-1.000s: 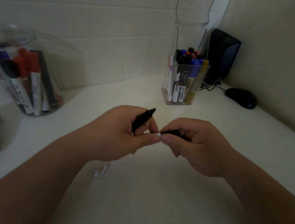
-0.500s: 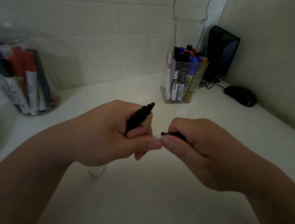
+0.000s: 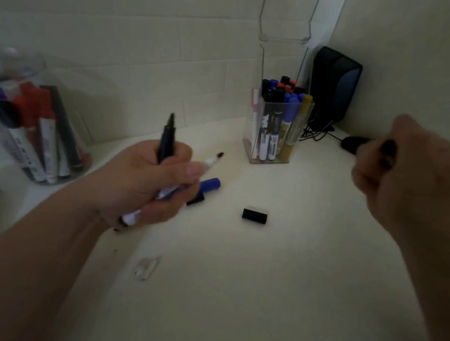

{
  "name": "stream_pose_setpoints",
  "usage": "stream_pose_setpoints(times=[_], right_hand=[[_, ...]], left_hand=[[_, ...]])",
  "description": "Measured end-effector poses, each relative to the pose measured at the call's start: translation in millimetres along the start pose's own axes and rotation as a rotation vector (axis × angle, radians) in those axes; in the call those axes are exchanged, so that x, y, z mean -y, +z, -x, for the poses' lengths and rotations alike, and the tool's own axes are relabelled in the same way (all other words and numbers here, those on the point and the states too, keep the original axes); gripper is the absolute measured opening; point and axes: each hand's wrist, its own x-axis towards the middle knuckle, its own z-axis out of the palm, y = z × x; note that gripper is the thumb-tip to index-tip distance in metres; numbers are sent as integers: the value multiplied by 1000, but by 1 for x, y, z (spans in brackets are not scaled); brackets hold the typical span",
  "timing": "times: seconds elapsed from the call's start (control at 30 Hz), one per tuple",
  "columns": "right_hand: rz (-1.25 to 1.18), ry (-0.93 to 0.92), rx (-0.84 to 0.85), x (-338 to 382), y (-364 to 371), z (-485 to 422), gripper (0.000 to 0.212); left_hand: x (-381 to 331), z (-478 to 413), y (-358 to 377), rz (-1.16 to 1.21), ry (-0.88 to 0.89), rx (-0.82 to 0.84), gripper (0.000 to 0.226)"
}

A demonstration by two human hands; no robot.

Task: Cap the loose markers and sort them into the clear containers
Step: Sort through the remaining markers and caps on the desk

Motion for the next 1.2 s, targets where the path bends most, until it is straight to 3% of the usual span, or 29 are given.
stream_pose_setpoints(times=[0.03, 0.1, 0.13, 0.27, 0.37, 0.47, 0.57, 0.73, 1.2], right_hand=[[-21, -72, 12, 22, 20, 23, 51], [-22, -75, 265, 68, 67, 51, 49], [-49, -38, 300, 72, 82, 47, 43], [26, -223, 279, 62, 91, 44, 6], [-5, -245, 305, 63, 87, 46, 18], [158, -243, 350, 64, 82, 47, 27], [404, -375, 379, 69, 84, 56, 22], [496, -525, 385, 70, 85, 60, 14], [636, -549, 520, 80, 84, 65, 21]], left_hand=[[0, -4, 5, -78, 20, -22, 48], [6, -12, 24, -291, -2, -24, 44], [10, -14, 34, -398, -24, -10, 41], [22, -11, 52, -589, -125, -24, 32], [24, -12, 56, -672, -155, -70, 25], [25, -12, 57, -744, -181, -81, 21], [28, -12, 58, -835, -178, -91, 19], [29, -11, 57, -959, -132, -102, 20], [33, -11, 60, -1167, -129, -74, 26]])
